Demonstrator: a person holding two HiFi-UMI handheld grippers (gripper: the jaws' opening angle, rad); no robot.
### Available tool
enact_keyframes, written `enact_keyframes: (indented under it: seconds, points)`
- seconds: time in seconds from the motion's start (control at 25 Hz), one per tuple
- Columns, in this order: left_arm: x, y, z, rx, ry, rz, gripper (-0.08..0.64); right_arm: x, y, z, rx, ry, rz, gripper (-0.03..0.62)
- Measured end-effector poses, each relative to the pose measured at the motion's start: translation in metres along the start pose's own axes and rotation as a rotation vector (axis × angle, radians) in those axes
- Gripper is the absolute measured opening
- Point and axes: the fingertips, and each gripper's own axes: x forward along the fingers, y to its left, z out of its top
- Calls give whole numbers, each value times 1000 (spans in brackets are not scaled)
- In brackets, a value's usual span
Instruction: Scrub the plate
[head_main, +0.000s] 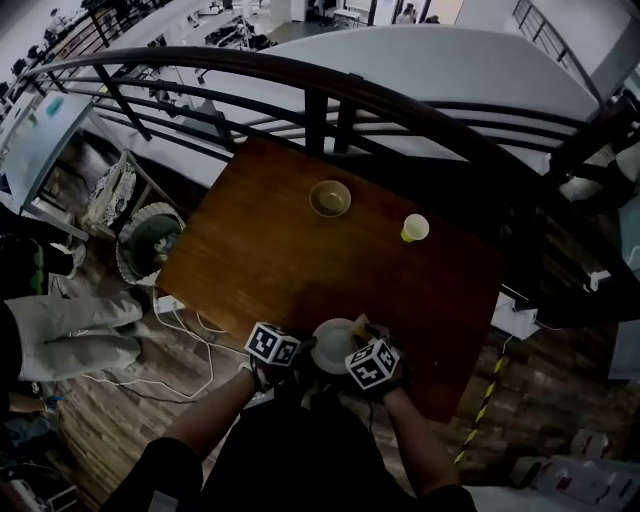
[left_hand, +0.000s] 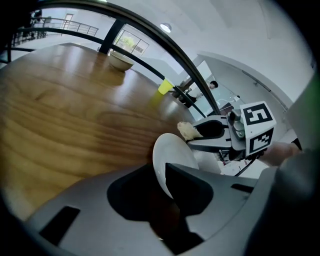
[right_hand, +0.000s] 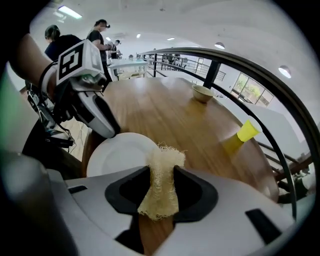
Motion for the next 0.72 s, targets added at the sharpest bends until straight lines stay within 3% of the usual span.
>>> enact_keyframes:
  seconds: [0.2,0.52,0.72]
  points:
    - [3,5,6,-11,-26,18,78,19,-12,24,-65,-10,-10,156]
    - [-2,9,-19,-64,-35,-11,78,39,49,51,-179,-13,58,156]
    - [-14,12,-24,-96,-77,-27,78,31,87,38,-219,-3,121,156]
